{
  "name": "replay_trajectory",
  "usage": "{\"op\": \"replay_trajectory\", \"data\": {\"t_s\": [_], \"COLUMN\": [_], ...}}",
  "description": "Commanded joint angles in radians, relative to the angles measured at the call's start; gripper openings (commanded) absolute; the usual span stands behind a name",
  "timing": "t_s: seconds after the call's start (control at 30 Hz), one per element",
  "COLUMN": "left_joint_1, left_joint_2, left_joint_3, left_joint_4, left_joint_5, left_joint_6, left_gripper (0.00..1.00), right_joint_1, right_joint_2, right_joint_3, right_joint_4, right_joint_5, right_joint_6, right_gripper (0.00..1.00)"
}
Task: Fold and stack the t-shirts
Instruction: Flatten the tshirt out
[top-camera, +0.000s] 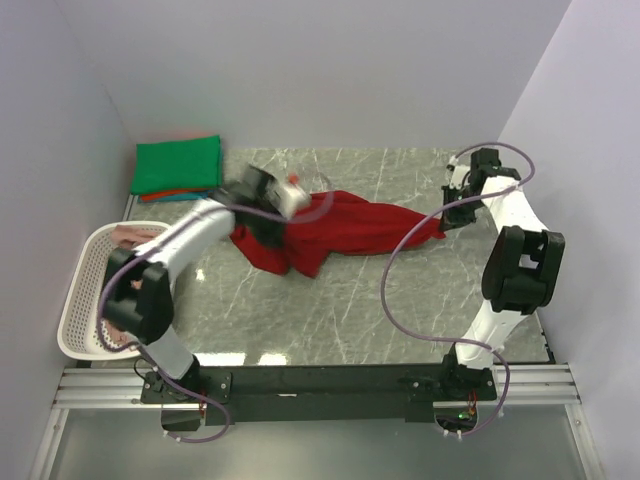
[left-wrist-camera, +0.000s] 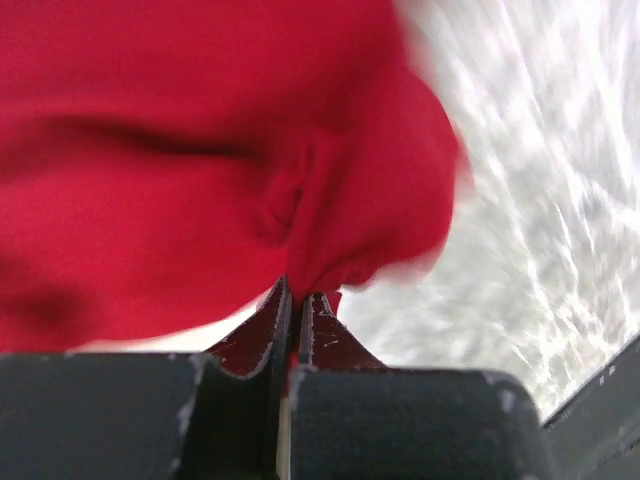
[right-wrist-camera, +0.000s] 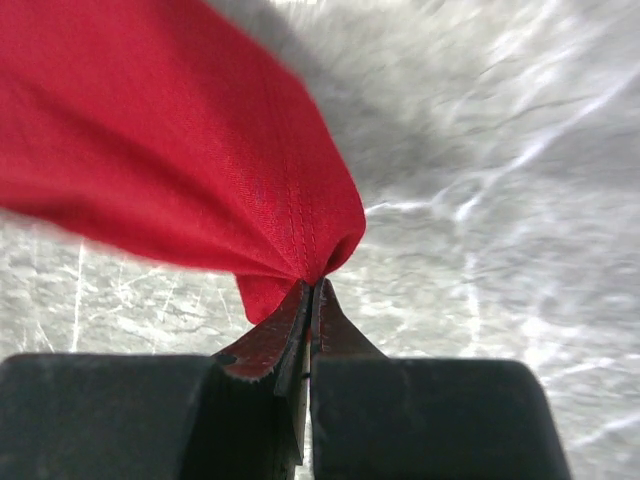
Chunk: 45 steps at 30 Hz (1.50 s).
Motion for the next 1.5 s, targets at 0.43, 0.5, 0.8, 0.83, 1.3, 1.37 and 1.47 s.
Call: {"op": "replay_trajectory", "data": {"t_s": [0.43, 0.5, 0.8, 0.83, 1.3, 1.37, 1.47], "left_joint_1": [0.630, 0.678, 0.721, 0.720, 0.715, 0.691, 0.631], "left_joint_2": [-0.355, -0.391, -0.632, -0.652, -0.494, -0.439, -0.316], "left_joint_3": [0.522, 0.528, 0.513, 0.520, 0.439, 0.448, 0.500], "left_joint_4": [0.200, 0.252, 0.371, 0.371, 0.413, 0.429, 0.458], "left_joint_5": [0.162, 0.146, 0.022, -0.004, 0.227, 0.246, 0.231], "left_joint_6": [-0.287, -0.361, -0.387, -0.389, -0.433, -0.447, -0.423], "left_gripper": [0.00, 0.00, 0.00, 0.00, 0.01, 0.01, 0.01], "right_joint_1": [-0.114, -0.121, -0.122, -0.122, -0.119, -0.115, -0.111], "right_joint_2": [-0.319, -0.398, -0.670, -0.684, -0.548, -0.464, -0.334], "right_joint_3": [0.402, 0.401, 0.384, 0.387, 0.355, 0.382, 0.476], "right_joint_4": [0.004, 0.038, 0.165, 0.174, 0.314, 0.328, 0.338], "right_joint_5": [-0.041, -0.017, 0.123, 0.152, 0.122, 0.109, 0.119], "right_joint_6": [0.024, 0.039, 0.131, 0.140, 0.139, 0.130, 0.139], "right_gripper": [0.00, 0.00, 0.00, 0.00, 0.00, 0.00, 0.00]}}
